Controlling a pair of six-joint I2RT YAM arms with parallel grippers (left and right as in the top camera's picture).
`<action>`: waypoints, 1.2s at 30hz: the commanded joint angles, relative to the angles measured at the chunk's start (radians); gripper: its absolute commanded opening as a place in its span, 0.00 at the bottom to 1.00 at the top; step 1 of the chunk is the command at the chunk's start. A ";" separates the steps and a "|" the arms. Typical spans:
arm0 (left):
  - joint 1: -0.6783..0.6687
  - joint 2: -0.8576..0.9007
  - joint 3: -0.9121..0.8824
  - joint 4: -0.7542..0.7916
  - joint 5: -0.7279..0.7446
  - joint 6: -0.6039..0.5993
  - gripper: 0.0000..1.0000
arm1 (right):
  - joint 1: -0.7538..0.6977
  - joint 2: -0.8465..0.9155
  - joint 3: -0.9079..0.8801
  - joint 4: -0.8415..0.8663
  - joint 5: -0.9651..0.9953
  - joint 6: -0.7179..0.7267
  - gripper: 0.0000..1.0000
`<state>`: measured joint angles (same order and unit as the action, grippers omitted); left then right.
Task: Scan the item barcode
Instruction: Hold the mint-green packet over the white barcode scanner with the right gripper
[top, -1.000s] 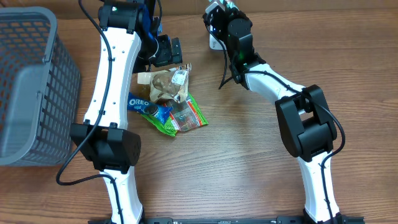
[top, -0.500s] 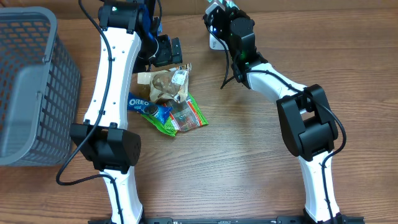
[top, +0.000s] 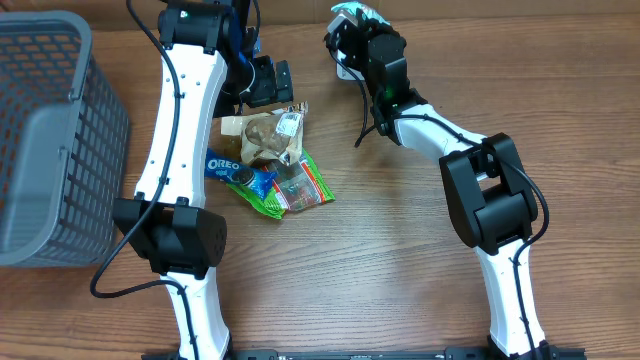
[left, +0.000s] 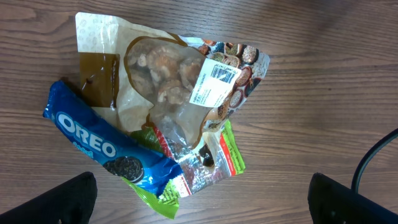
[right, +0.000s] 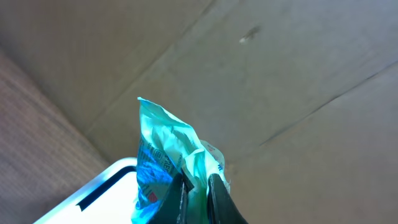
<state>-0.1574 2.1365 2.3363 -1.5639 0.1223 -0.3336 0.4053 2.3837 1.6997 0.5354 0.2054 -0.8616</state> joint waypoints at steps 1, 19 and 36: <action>-0.007 -0.010 0.002 0.002 -0.010 0.019 1.00 | -0.008 0.002 0.021 -0.030 -0.009 0.001 0.04; -0.007 -0.010 0.002 0.002 -0.010 0.019 1.00 | 0.018 0.002 0.021 -0.160 -0.007 0.001 0.04; -0.007 -0.010 0.002 0.002 -0.010 0.019 0.99 | 0.022 -0.177 0.022 -0.088 0.096 0.333 0.04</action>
<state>-0.1574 2.1365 2.3363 -1.5635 0.1223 -0.3336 0.4297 2.3508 1.7149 0.4927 0.2905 -0.6689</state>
